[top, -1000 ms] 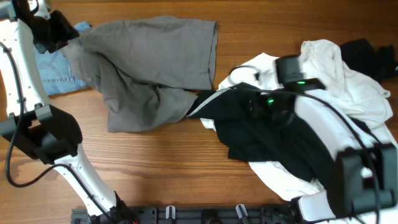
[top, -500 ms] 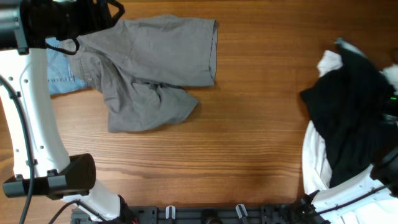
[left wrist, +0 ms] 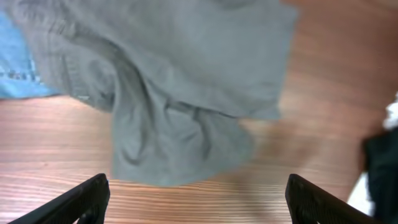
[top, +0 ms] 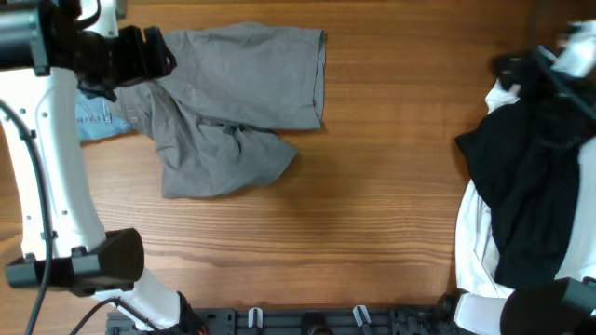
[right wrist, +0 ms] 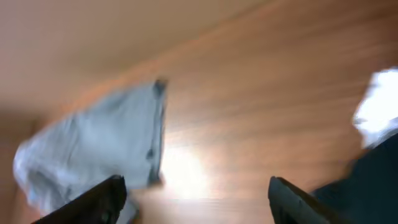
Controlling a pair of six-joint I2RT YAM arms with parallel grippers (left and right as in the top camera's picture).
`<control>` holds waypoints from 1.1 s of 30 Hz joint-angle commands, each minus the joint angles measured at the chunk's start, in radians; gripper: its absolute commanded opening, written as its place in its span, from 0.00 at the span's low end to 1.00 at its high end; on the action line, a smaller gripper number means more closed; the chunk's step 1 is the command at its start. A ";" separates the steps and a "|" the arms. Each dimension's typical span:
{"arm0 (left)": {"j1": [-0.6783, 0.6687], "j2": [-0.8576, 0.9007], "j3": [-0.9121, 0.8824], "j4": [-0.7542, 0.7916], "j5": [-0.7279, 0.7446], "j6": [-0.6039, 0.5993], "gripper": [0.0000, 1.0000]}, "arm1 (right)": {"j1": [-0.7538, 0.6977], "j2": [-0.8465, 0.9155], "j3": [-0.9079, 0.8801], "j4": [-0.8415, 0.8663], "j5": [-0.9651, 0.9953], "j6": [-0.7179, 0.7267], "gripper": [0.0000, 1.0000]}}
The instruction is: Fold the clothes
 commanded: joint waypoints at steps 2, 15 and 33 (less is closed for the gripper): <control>-0.021 0.061 -0.119 0.022 0.010 0.009 0.84 | 0.314 0.112 -0.074 0.015 0.081 -0.103 0.79; -0.055 0.060 -0.123 -0.031 0.011 0.008 0.85 | 0.729 0.630 -0.092 0.541 0.150 0.275 0.46; -0.056 0.075 -0.123 0.163 0.004 0.039 0.91 | 0.056 0.264 -0.046 0.115 -0.183 -0.010 0.89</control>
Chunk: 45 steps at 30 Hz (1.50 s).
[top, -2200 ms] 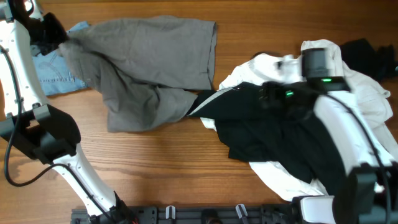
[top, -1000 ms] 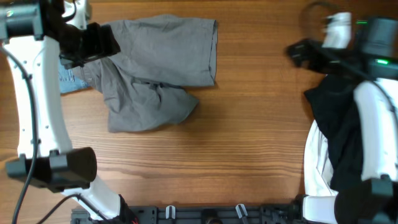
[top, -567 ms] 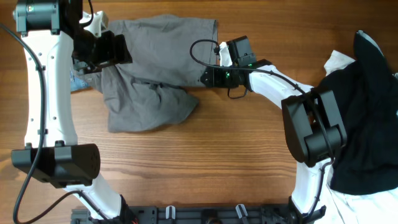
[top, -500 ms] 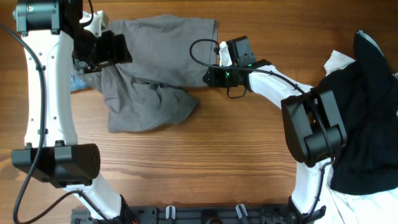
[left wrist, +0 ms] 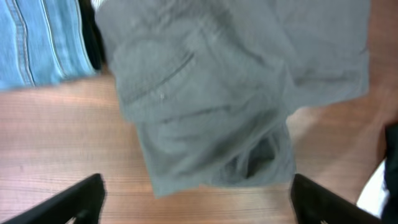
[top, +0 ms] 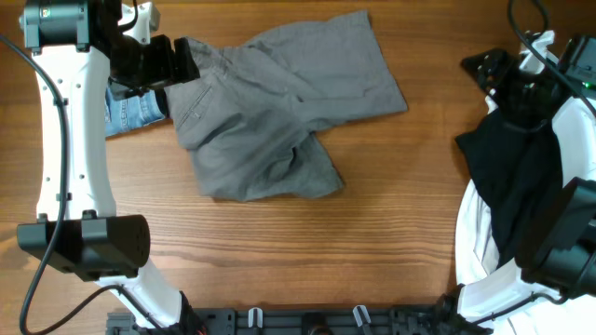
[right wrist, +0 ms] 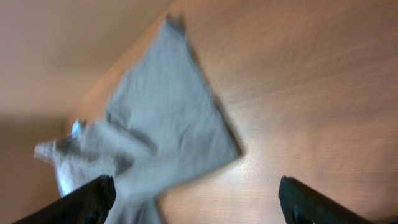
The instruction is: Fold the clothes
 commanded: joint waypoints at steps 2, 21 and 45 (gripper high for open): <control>-0.010 0.036 0.003 0.190 0.001 0.119 0.93 | 0.178 -0.052 0.000 -0.157 0.011 -0.176 0.89; 0.002 -0.016 0.007 0.201 -0.084 0.100 0.98 | 0.724 0.020 -0.314 -0.153 0.314 -0.200 0.77; -0.003 -0.053 -0.151 0.083 0.060 0.100 1.00 | 0.255 -0.110 0.129 -0.127 0.705 -0.194 0.78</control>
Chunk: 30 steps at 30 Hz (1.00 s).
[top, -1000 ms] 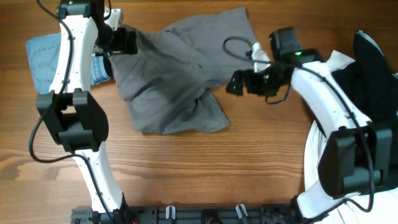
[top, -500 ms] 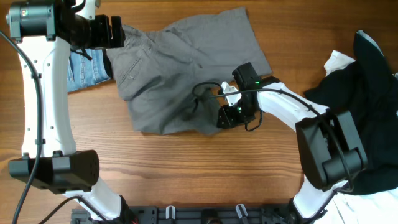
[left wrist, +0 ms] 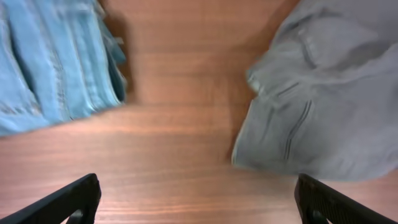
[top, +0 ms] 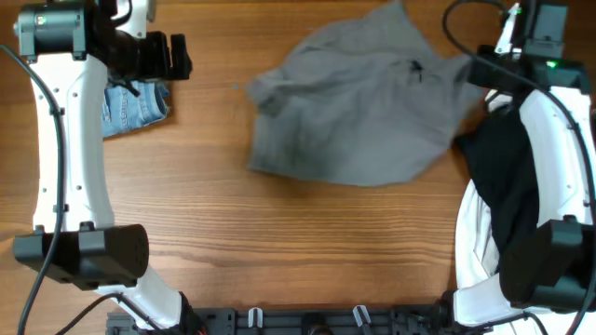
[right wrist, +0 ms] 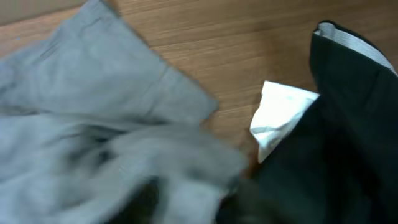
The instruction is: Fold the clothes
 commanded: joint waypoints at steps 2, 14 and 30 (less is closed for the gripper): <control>-0.019 -0.005 -0.261 0.057 0.194 -0.010 1.00 | 0.014 0.004 0.002 -0.037 -0.121 -0.014 0.87; -0.270 0.044 -1.053 0.873 0.250 -0.187 0.86 | 0.015 0.004 0.001 -0.243 -0.443 0.003 0.88; 0.105 -0.066 -0.714 0.431 0.220 -0.172 0.06 | 0.124 0.007 -0.494 -0.142 -0.345 0.198 0.84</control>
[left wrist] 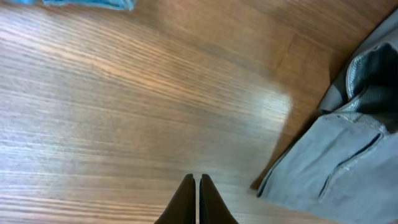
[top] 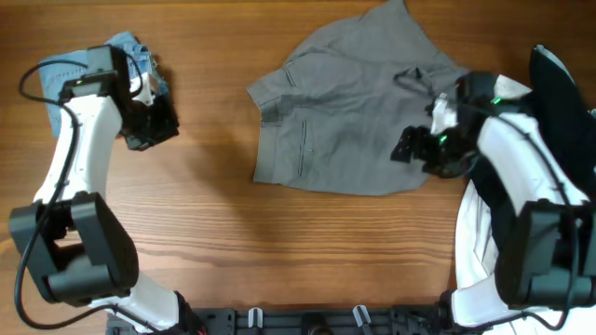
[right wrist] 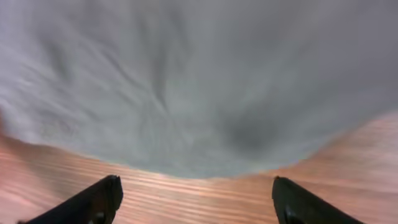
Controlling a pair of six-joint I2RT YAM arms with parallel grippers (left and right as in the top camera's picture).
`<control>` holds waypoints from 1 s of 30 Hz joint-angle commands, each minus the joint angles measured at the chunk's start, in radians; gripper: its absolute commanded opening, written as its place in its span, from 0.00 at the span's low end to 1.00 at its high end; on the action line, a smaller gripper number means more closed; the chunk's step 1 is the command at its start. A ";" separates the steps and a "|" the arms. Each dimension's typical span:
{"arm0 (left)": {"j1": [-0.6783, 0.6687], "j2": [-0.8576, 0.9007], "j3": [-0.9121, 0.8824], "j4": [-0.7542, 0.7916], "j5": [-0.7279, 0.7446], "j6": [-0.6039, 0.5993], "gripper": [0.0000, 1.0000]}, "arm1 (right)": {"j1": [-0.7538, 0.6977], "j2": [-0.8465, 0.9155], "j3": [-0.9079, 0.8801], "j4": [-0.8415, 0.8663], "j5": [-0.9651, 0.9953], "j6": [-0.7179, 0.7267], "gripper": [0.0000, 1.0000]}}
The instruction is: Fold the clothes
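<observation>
Grey shorts (top: 349, 112) lie spread and creased on the upper middle of the table; their left edge shows in the left wrist view (left wrist: 339, 168). My right gripper (top: 416, 149) hovers open over their lower right edge, and grey cloth (right wrist: 205, 74) fills that wrist view above the fingers (right wrist: 102, 196), which have nothing between them. My left gripper (top: 160, 126) is shut and empty over bare wood (left wrist: 197, 186), well left of the shorts.
Folded blue jeans (top: 130, 56) lie at the top left, partly under the left arm. A pile of black and white clothes (top: 521, 214) fills the right edge of the table (top: 279, 251). A black rail runs along the front edge.
My left gripper was open by the jeans and is now shut, lower and nearer the front. My right gripper has moved from the top right to the shorts' lower right edge. The shorts lie flatter.
The shorts lay crumpled at the upper left beside the jeans, under my open left gripper. Then they were further right, clear of the jeans. Then they reached the upper middle by my right gripper, and now rest there spread out.
</observation>
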 commanded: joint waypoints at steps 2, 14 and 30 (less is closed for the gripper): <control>-0.092 -0.002 -0.002 -0.014 0.193 0.132 0.39 | 0.012 -0.002 -0.052 0.094 0.008 0.021 0.85; -0.467 0.240 -0.099 0.076 0.117 0.175 0.76 | 0.006 -0.208 0.068 0.076 0.011 0.004 0.93; -0.183 0.106 0.171 -0.213 -0.099 0.048 0.04 | 0.006 -0.174 0.049 0.038 0.245 0.246 0.96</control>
